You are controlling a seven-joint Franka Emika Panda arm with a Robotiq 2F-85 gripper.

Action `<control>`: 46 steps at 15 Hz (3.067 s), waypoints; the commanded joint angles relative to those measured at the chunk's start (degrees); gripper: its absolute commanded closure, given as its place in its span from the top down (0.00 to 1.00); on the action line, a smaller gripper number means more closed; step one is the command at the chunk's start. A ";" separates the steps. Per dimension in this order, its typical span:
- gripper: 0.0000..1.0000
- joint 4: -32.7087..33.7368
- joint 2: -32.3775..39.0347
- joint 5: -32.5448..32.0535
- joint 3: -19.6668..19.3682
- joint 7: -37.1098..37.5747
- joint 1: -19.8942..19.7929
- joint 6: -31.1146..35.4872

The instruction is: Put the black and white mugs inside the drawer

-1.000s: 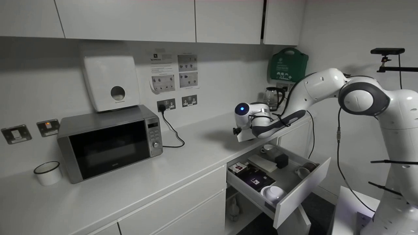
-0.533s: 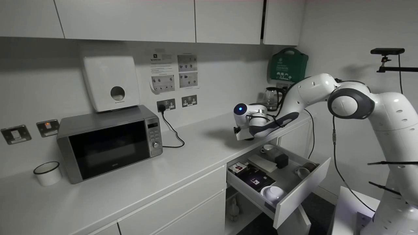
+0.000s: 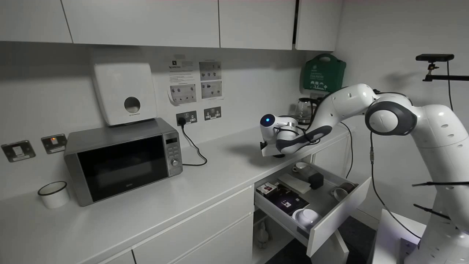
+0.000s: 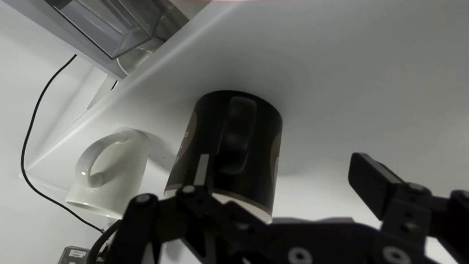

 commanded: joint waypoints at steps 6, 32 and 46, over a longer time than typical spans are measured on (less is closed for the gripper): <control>1.00 2.65 1.65 1.64 -2.00 0.14 0.94 -6.11; 0.05 -0.91 0.36 3.25 -2.25 0.23 2.84 -4.73; 0.05 -27.03 -24.25 -5.79 -0.23 7.50 3.67 -4.97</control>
